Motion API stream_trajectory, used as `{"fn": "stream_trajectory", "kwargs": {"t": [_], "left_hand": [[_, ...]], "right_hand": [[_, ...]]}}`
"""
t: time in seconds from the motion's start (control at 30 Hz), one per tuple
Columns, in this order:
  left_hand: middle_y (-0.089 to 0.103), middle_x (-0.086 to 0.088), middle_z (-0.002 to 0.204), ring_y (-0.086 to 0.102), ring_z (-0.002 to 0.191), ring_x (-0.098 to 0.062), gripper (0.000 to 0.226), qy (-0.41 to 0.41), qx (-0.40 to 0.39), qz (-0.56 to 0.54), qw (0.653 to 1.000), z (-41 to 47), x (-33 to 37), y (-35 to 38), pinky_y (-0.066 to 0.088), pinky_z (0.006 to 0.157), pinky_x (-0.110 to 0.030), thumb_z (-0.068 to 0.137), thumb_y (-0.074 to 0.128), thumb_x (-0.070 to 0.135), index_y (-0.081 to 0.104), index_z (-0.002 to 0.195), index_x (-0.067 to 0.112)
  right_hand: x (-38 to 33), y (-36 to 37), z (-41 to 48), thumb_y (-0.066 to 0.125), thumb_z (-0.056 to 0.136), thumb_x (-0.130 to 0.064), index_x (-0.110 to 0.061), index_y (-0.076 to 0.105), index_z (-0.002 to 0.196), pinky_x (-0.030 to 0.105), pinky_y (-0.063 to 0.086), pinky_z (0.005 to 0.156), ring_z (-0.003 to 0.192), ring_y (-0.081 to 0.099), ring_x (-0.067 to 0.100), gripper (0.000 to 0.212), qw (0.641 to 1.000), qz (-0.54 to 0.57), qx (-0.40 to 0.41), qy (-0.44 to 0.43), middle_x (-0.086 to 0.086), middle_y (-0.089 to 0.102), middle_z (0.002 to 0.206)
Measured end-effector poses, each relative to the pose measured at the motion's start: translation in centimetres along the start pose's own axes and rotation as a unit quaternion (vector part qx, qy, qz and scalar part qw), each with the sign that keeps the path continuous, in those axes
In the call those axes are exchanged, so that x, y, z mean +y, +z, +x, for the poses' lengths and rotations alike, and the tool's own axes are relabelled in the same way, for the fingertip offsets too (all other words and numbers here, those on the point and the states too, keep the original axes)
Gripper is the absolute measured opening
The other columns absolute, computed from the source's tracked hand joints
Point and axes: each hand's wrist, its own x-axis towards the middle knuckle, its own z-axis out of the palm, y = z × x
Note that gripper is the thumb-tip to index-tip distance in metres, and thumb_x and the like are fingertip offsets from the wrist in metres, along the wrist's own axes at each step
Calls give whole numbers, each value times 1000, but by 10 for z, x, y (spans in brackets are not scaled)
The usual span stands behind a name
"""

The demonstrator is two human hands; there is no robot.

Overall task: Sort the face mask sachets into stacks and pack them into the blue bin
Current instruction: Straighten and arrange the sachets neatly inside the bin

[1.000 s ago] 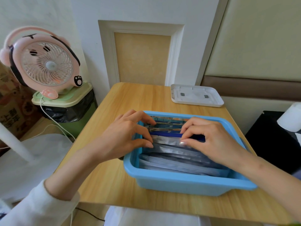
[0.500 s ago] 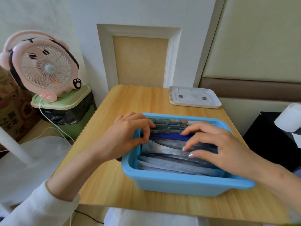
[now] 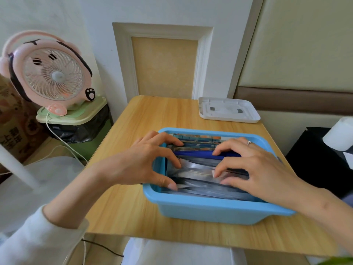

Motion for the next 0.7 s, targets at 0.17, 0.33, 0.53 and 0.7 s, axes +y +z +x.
{"fn": "stream_trajectory", "kwargs": {"t": [0.17,0.33,0.53,0.7], "left_hand": [[34,31,132,27,128,-3,48,8,14,-10,1000,1,2,0,28,110,-36,61,58,78,52,100,51],[31,28,133,25,127,-4,37,21,-2,10,1000,-1,6,-1,25,109,-37,70,53,71,50,101,52],[31,22,134,22,124,-3,46,10,39,149,988,-1,4,-4,18,109,-32,72,36,77,57,99,46],[37,23,131,31,121,-5,37,6,28,50,998,3,0,-5,28,107,-35,73,45,66,67,92,43]], "right_hand": [[5,2,0,73,79,-28,-39,72,85,4,25,91,108,39,-5,14,999,28,-6,22,-22,51,113],[5,1,-1,62,77,-52,-40,73,86,4,25,92,110,41,-4,18,998,51,-9,23,-24,51,113],[7,1,-1,46,79,-69,-41,73,86,7,27,94,111,42,-2,40,997,78,-1,10,-26,50,114],[10,-6,-4,60,79,-55,-44,71,91,6,27,99,123,40,0,20,990,125,-48,34,-29,47,120]]}}
